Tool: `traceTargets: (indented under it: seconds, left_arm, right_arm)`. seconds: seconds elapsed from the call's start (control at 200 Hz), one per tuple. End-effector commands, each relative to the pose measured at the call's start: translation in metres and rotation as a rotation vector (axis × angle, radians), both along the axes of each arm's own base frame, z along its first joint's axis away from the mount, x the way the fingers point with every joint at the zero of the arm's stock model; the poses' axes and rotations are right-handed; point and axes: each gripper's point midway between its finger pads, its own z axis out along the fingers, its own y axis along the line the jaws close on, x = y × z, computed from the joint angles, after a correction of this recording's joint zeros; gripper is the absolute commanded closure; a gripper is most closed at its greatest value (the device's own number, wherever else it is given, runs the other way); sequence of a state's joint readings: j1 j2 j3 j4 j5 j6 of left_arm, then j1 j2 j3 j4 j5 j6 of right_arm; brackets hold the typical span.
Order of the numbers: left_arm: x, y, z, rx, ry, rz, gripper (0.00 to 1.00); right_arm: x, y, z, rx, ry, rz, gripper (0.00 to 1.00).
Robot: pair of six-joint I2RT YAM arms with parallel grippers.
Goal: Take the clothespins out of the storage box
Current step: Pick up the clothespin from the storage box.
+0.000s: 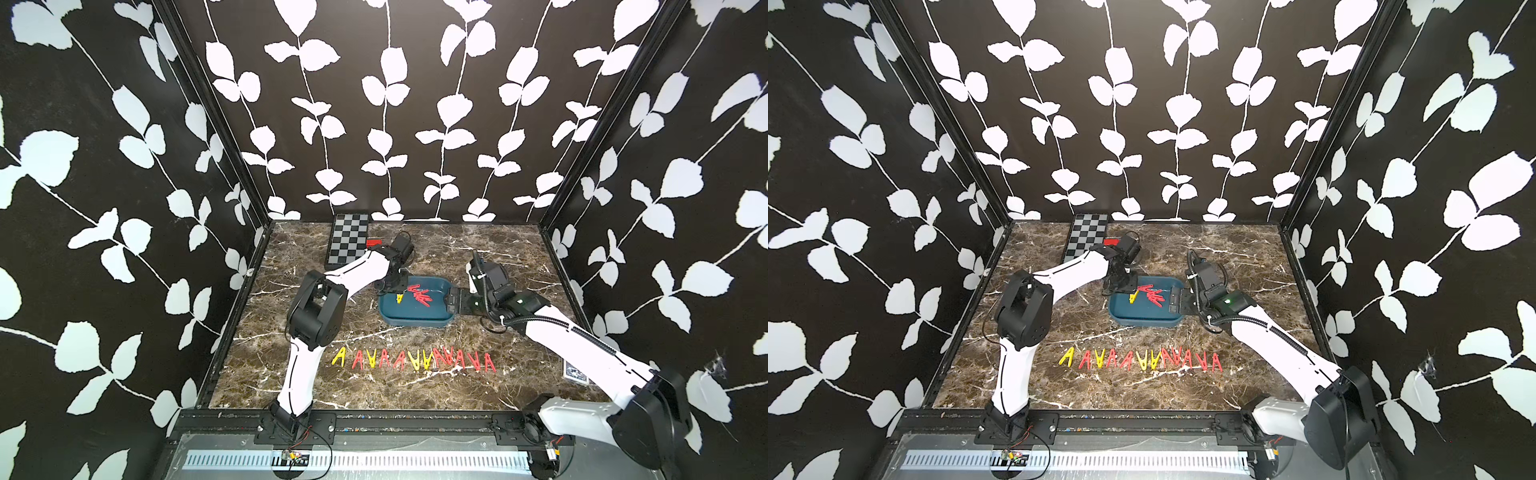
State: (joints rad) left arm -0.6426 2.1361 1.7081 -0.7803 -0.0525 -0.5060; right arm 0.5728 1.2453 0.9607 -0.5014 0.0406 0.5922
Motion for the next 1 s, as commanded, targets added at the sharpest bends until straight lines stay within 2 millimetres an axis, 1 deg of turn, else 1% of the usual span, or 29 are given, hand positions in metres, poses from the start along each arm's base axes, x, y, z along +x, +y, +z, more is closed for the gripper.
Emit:
traceTargets:
  seconds: [0.0, 0.145, 0.37, 0.445, 0.57, 0.645, 0.74, 0.92, 0.995]
  left_arm:
    - [0.004, 0.0, 0.004, 0.02, -0.011, -0.013, 0.65]
    - [0.008, -0.002, -0.003, 0.028, -0.006, -0.007, 0.65]
    - [0.008, -0.001, -0.016, 0.044, 0.01, -0.009, 0.66]
    - [0.009, -0.002, -0.02, 0.046, 0.011, -0.01, 0.7]
    - [0.008, -0.002, -0.024, 0.048, 0.018, -0.01, 0.71]
    - [0.005, 0.001, -0.024, 0.054, 0.022, -0.01, 0.78]
    - [0.002, 0.002, -0.02, 0.05, 0.024, -0.005, 0.84]
    - [-0.002, 0.005, 0.006, 0.019, -0.007, 0.011, 0.93]
    - [-0.005, 0.005, 0.018, 0.002, -0.024, 0.018, 0.94]
  right_arm:
    - [0.009, 0.003, 0.01, 0.015, -0.032, 0.0, 0.01]
    - [0.009, 0.003, 0.007, 0.02, -0.023, -0.004, 0.01]
    - [0.008, 0.003, 0.005, 0.023, -0.015, -0.007, 0.01]
    - [0.008, 0.002, 0.004, 0.025, -0.014, -0.009, 0.01]
    - [0.006, 0.002, 0.003, 0.028, -0.007, -0.011, 0.01]
    - [0.005, 0.002, 0.002, 0.032, -0.006, -0.012, 0.01]
    - [0.005, 0.002, 0.003, 0.039, -0.009, -0.012, 0.01]
    - [0.005, 0.005, 0.005, 0.062, -0.016, -0.009, 0.01]
    - [0.006, 0.008, 0.004, 0.073, -0.015, -0.005, 0.01]
